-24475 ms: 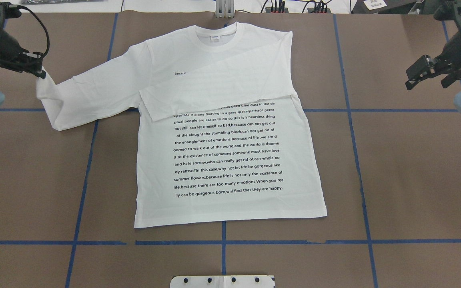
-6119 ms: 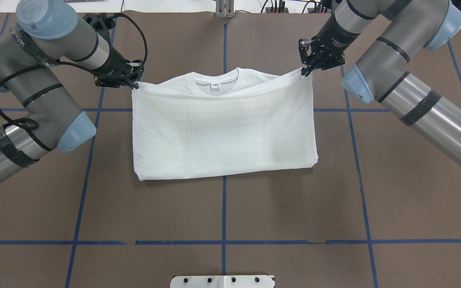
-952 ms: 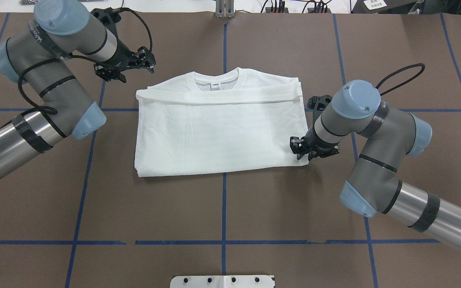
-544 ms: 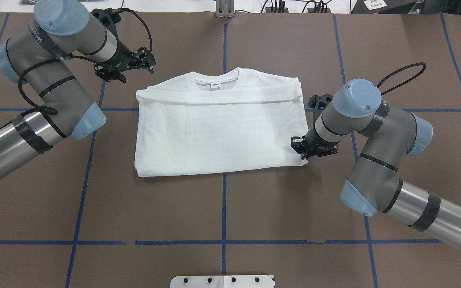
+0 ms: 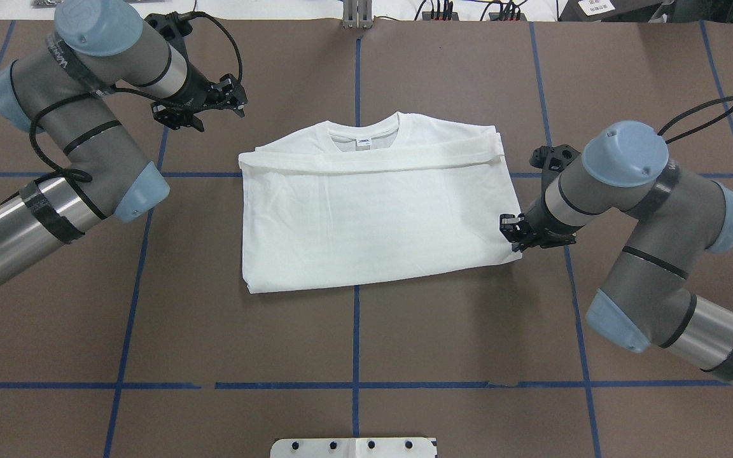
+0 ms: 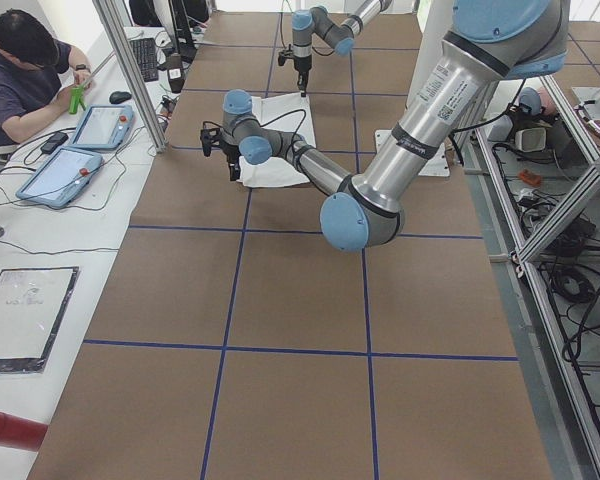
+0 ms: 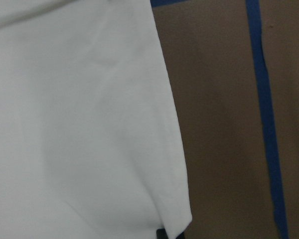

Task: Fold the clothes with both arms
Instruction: 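Drag the folded shirt with the right gripper toward the robot, rotating it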

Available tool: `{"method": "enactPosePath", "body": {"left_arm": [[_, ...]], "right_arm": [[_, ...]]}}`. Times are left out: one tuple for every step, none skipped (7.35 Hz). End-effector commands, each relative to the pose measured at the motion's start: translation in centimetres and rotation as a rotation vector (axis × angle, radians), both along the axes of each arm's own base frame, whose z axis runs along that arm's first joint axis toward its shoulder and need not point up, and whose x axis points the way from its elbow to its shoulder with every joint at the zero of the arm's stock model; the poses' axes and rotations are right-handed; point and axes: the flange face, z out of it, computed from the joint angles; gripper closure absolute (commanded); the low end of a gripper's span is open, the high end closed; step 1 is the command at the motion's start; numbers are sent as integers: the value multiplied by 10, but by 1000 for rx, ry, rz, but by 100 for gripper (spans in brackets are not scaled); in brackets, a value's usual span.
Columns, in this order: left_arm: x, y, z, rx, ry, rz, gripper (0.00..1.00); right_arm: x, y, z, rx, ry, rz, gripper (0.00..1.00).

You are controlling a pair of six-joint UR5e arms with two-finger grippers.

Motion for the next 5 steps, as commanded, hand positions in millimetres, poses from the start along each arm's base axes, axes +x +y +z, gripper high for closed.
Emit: {"method": "enactPosePath", "body": {"left_arm": [[-1,3,-7,8,9,-1,14],[-3,5,-13,19,18,-1,1],[-4,13,-25,38,34,5,1],[5,31,-38,54,53,28,1],[8,38,-44,64,63,38,1]], "right_arm": [[26,54,12,-18,-2,-60,100],[27,87,3,-25,-28,-127,100],[31,121,-2,-45,-49,-197,100],[20,155,-5,-48,-55,-277,100],[7,188,-6,-77,-47,-335,100]]}}
